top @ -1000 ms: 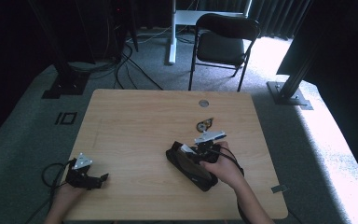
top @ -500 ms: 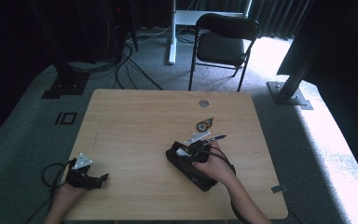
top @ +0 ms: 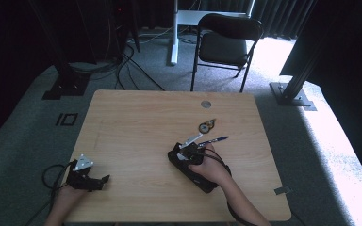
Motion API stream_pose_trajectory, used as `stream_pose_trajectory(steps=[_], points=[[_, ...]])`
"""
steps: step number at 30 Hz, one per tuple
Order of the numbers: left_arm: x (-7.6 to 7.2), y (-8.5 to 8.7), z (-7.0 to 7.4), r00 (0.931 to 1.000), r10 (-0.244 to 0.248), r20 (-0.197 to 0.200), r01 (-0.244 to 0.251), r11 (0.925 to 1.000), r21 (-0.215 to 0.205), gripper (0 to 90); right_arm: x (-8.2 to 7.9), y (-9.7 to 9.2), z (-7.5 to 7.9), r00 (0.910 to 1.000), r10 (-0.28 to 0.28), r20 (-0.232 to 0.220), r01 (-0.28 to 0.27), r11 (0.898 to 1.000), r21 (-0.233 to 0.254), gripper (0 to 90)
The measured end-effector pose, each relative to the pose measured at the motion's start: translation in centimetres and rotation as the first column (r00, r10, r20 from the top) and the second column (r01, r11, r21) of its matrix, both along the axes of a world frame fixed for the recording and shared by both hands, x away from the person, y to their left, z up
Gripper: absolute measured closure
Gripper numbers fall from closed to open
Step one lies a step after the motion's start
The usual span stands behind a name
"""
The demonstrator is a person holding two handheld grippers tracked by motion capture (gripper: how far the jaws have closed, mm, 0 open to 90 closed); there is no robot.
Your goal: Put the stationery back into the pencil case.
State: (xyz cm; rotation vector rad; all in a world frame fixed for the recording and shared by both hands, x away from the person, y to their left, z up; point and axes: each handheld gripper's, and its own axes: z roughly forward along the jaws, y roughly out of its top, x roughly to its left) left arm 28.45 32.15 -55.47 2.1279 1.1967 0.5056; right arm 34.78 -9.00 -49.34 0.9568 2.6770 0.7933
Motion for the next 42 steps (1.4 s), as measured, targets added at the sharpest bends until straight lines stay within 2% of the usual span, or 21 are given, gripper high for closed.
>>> stream_pose_trajectory(steps=[8, 15, 19, 24, 32, 42], points=[[0.0, 0.0, 0.0, 1.0, 0.0, 0.0, 0.0, 1.0, 0.0, 0.6, 0.4, 0.5, -0.9, 0.9998, -0.004, -0.02, 0.003, 0.999, -0.048, 69.9], [0.0, 0.0, 0.0, 1.0, 0.0, 0.0, 0.0, 1.0, 0.0, 0.6, 0.6, 0.7, -1.5, 0.9995, -0.007, -0.031, 0.005, 0.998, -0.068, 69.8], [0.0, 0.0, 0.0, 1.0, 0.0, 0.0, 0.0, 1.0, -0.001, 0.6, 0.6, 1.0, -2.1, 0.9982, -0.005, -0.06, 0.0, 0.997, -0.082, 69.6], [0.0, 0.0, 0.0, 1.0, 0.0, 0.0, 0.0, 1.0, 0.0, 0.6, 0.8, 1.0, -2.4, 0.9973, -0.005, -0.074, -0.002, 0.996, -0.089, 68.2], [0.0, 0.0, 0.0, 1.0, 0.0, 0.0, 0.0, 1.0, -0.001, 0.6, 0.7, 0.6, -1.3, 0.9987, -0.006, -0.05, 0.003, 0.999, -0.052, 67.0], [0.0, 0.0, 0.0, 1.0, 0.0, -0.001, 0.0, 1.0, -0.001, 0.6, 0.1, -0.9, 1.4, 0.9998, 0.007, -0.02, -0.006, 0.999, 0.04, 66.2]])
